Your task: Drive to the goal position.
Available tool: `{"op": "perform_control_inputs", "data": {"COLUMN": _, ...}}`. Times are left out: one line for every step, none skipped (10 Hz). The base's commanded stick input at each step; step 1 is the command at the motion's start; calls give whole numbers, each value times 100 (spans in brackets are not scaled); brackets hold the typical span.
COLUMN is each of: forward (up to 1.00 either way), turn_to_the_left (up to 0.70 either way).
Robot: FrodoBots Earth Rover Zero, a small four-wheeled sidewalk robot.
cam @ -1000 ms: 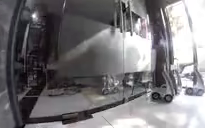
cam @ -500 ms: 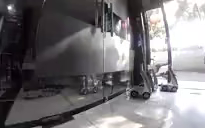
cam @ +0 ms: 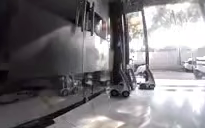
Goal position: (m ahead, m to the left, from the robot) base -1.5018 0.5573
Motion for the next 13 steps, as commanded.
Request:
{"op": "perform_control_inputs", "data": {"forward": 0, "turn_to_the_left": -45}}
{"op": "perform_control_inputs", "data": {"forward": 0, "turn_to_the_left": -45}}
{"op": "perform_control_inputs", "data": {"forward": 0, "turn_to_the_left": -45}}
{"op": "perform_control_inputs", "data": {"forward": 0, "turn_to_the_left": -45}}
{"op": "perform_control_inputs", "data": {"forward": 0, "turn_to_the_left": -45}}
{"op": "perform_control_inputs", "data": {"forward": 0, "turn_to_the_left": -45}}
{"op": "perform_control_inputs", "data": {"forward": 0, "turn_to_the_left": -45}}
{"op": "perform_control_inputs", "data": {"forward": 0, "turn_to_the_left": -11}}
{"op": "perform_control_inputs", "data": {"forward": 0, "turn_to_the_left": 0}}
{"op": "perform_control_inputs", "data": {"forward": 0, "turn_to_the_left": 0}}
{"op": "perform_control_inputs", "data": {"forward": 0, "turn_to_the_left": 0}}
{"op": "perform_control_inputs", "data": {"forward": 0, "turn_to_the_left": 0}}
{"op": "perform_control_inputs", "data": {"forward": -18, "turn_to_the_left": 0}}
